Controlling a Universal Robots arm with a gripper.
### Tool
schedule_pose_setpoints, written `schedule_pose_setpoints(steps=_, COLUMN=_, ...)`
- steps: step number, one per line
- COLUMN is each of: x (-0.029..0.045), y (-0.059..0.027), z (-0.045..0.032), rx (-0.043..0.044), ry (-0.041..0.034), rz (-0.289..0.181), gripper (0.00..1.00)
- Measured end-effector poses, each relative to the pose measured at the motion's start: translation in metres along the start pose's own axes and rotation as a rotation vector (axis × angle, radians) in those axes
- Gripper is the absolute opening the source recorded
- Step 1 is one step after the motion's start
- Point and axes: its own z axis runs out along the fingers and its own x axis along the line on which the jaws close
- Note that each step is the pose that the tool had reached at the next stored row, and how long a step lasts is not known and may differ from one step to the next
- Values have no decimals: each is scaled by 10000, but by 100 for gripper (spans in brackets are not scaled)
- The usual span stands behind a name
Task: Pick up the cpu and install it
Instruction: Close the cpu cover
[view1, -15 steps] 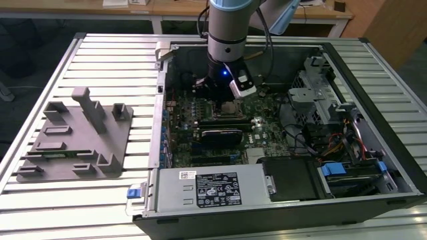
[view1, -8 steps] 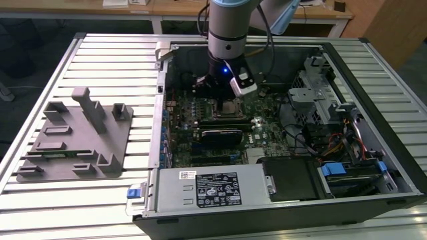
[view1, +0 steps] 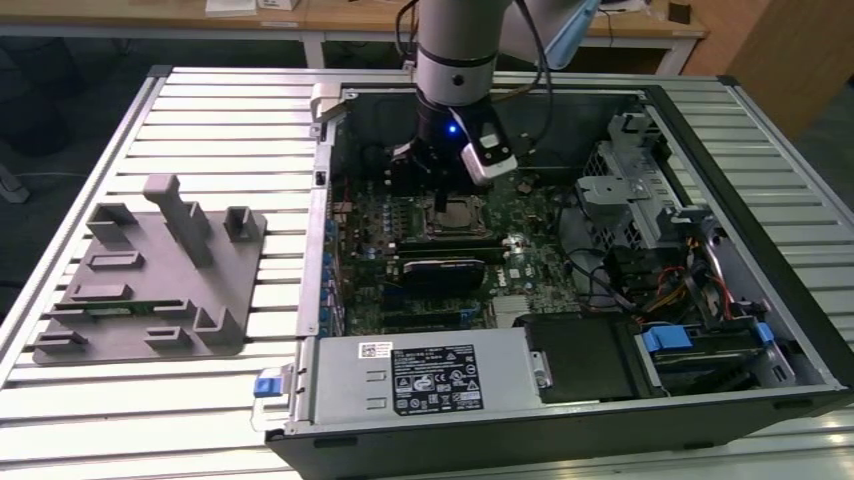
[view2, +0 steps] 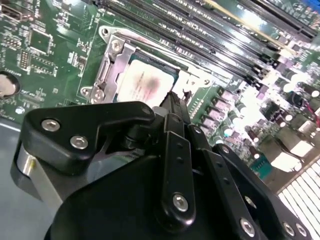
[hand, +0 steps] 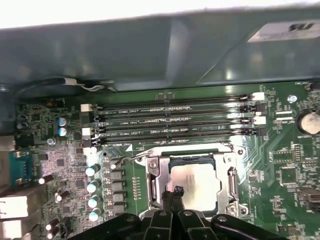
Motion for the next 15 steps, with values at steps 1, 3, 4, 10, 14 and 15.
schedule_pose_setpoints(steps=1, x=0, y=0, z=-24, rx=-1, ry=-2, rz=0, gripper=11)
schedule_pose_setpoints(steps=3, x=0, y=0, z=-71, rx=0, ry=-4, rz=0, gripper=11)
schedule_pose_setpoints(steps=4, x=0, y=0, z=-94, rx=-1, ry=-4, rz=0, gripper=11)
schedule_pose_setpoints(steps=10, x=0, y=0, z=-137, rx=-3, ry=-8, rz=0, gripper=11)
schedule_pose_setpoints(steps=14, x=-7, y=1, z=-138, rx=0, ry=-9, rz=0, gripper=11)
schedule_pose_setpoints(steps=15, x=-18, y=2, z=-138, rx=0, ry=-9, rz=0, gripper=11)
